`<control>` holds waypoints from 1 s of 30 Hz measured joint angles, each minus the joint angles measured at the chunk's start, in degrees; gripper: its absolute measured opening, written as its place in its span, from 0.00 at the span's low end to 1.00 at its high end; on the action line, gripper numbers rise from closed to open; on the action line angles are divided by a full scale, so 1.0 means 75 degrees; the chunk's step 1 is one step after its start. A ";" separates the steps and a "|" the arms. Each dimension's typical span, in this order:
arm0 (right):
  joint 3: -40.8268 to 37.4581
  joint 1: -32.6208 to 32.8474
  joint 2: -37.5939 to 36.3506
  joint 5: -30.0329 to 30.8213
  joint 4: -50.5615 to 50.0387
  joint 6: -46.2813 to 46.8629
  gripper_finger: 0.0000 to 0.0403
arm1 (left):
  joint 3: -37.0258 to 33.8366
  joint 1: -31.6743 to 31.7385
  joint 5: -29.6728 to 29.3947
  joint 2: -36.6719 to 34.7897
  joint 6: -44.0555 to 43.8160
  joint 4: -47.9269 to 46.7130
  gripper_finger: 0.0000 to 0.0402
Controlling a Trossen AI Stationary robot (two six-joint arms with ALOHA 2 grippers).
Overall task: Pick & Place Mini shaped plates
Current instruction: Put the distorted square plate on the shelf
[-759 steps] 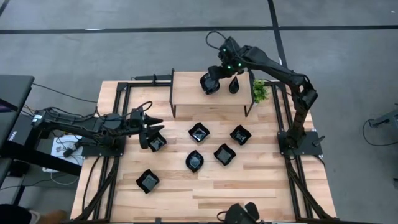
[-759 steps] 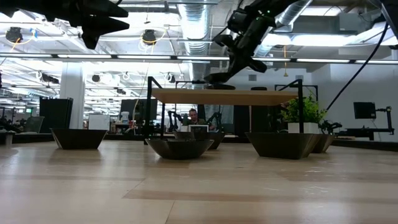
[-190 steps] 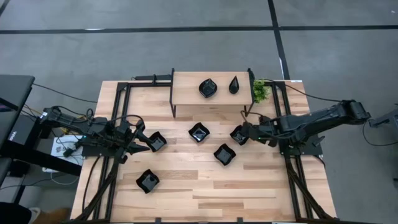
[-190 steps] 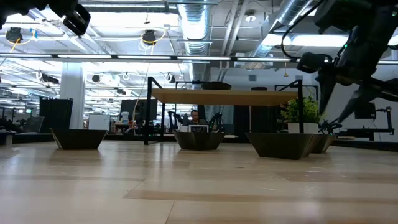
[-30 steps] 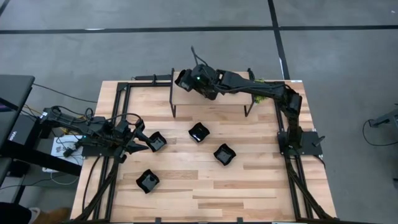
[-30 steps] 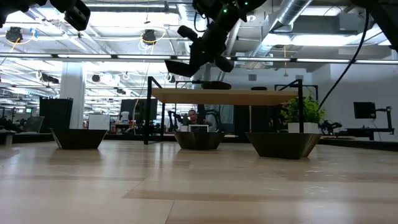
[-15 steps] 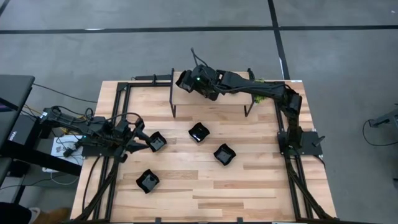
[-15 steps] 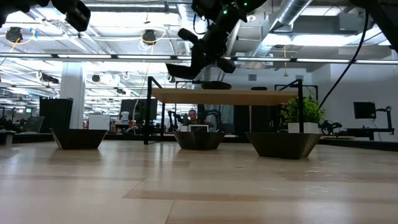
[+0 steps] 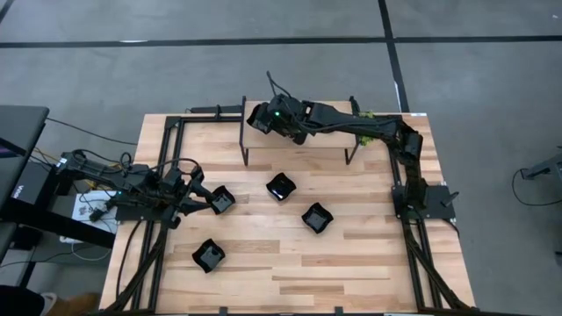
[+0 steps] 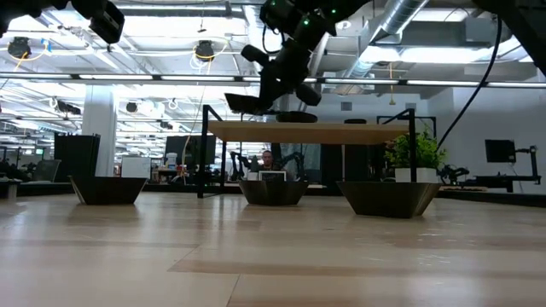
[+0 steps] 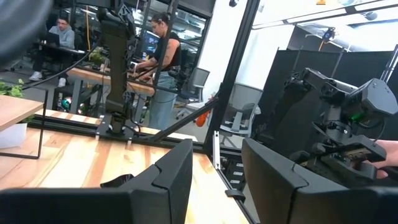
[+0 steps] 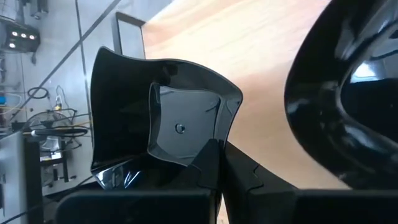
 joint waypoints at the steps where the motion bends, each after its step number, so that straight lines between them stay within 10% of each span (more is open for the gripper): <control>1: 0.0000 0.0000 0.0000 0.0002 0.0012 -0.0003 0.00 | 0.0000 0.0000 0.0000 0.0000 0.0000 0.0008 0.35; 30: 0.0000 -0.0051 0.0000 -0.0027 0.0195 -0.0006 0.00 | 0.0000 -0.0002 0.0000 0.0000 0.0000 0.0046 0.35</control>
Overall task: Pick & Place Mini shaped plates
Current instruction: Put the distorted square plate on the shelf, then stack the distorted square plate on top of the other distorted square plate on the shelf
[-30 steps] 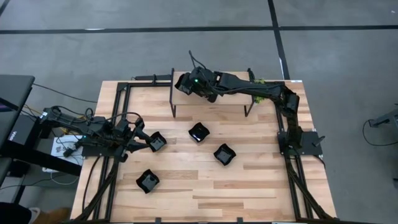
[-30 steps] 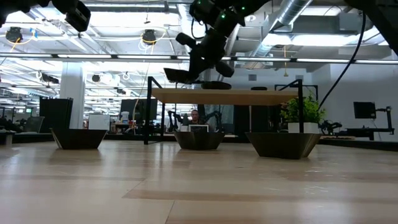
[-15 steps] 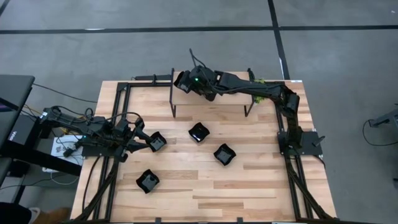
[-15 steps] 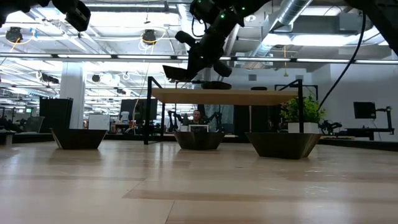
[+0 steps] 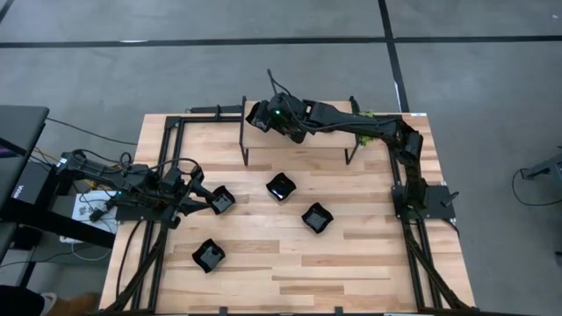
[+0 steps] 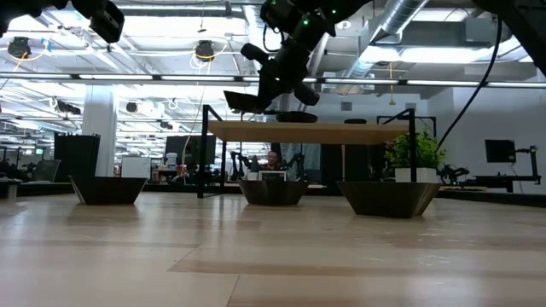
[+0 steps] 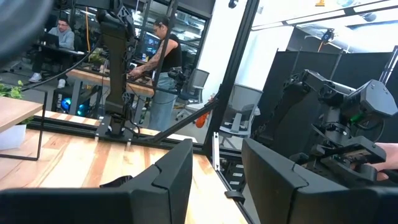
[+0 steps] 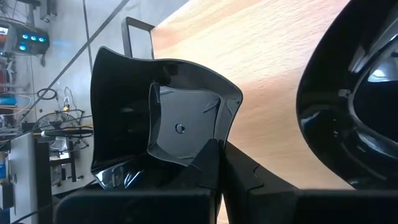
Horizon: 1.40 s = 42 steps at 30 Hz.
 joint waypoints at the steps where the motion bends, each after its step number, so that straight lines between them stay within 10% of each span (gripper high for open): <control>1: 0.0000 0.0001 0.0000 0.0000 0.0000 0.0000 0.00 | 0.0002 -0.0001 0.0000 0.0000 0.0000 0.0000 0.35; 29: 0.0091 0.0077 -0.0079 0.0015 0.0043 -0.0572 0.12 | 0.0000 0.0002 0.0003 0.0000 -0.0003 0.0052 0.35; 42: 0.1488 0.0629 -0.1240 -0.0230 -0.1298 -0.4164 0.01 | 0.0000 -0.0004 0.0006 -0.0002 -0.0055 0.0068 0.35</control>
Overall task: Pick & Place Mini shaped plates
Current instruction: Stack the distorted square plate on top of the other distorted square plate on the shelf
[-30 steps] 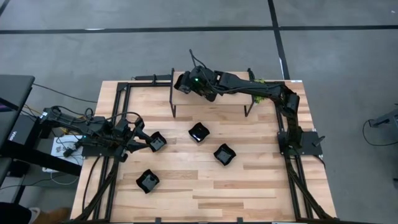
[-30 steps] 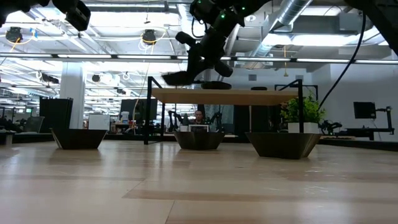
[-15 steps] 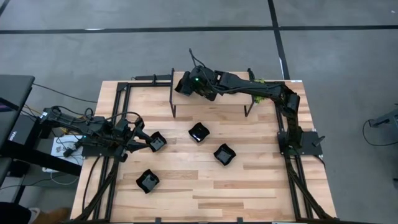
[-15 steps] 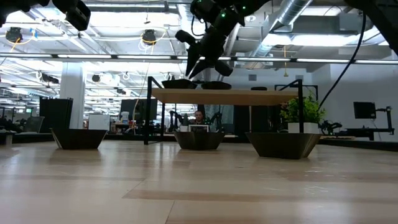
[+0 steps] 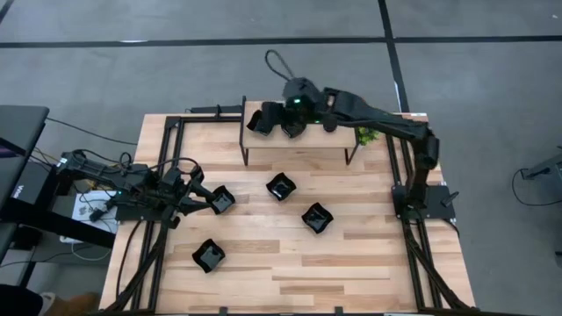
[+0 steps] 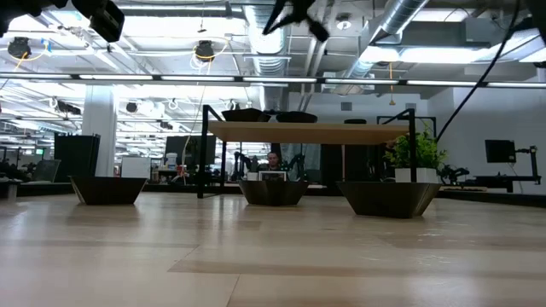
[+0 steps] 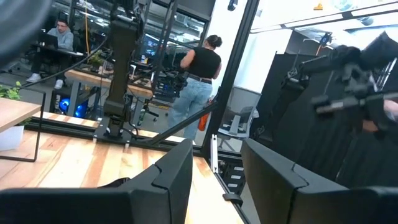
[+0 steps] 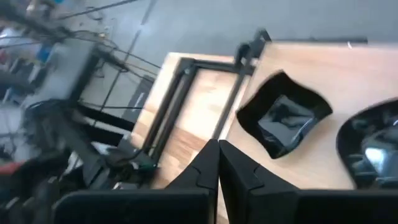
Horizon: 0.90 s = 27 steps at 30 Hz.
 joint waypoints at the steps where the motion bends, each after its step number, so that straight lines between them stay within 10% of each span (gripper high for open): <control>1: 0.0001 0.0060 -0.0181 0.0011 -0.0095 -0.0249 0.00 | 0.0000 0.0004 -0.0001 0.0001 0.0000 0.0010 0.35; 19: -0.0157 0.2092 -0.2227 0.0233 -0.3649 -0.3774 0.00 | 0.0000 0.0003 -0.0553 0.0534 -0.0979 0.0098 0.35; 27: -0.3250 0.2764 -0.4038 0.0207 -0.1919 -0.3793 0.00 | 0.0000 0.0003 -0.0845 0.1555 -0.2045 0.0109 0.35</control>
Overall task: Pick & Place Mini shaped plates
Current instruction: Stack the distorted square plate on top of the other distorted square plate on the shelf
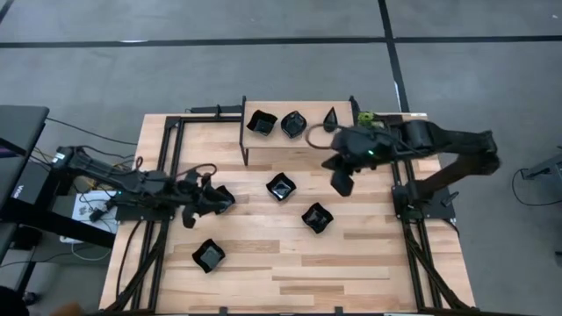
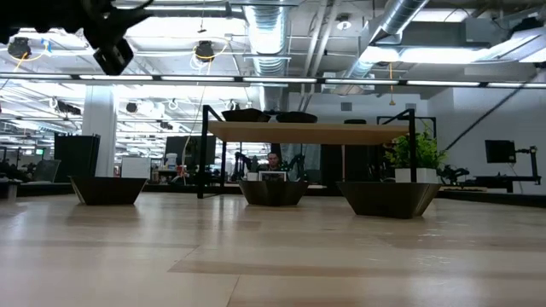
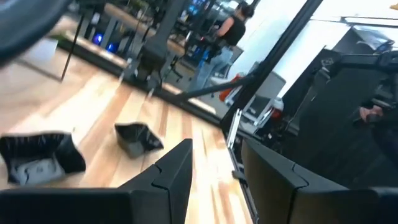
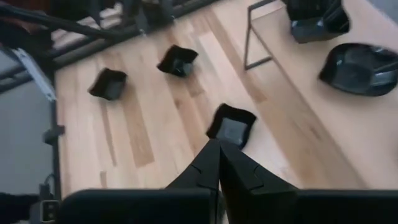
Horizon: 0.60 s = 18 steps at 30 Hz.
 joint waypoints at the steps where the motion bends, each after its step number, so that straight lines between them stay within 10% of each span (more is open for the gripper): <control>1: -0.0608 0.0055 -0.0369 -0.0002 0.0449 0.0112 0.00 | 0.0000 0.0000 0.0001 0.0118 -0.0112 0.0011 0.35; 18: -0.9326 0.1069 -0.5963 0.0375 1.0174 0.1077 0.00 | 0.0671 0.0001 -0.0119 0.1153 -0.0926 -0.0065 0.35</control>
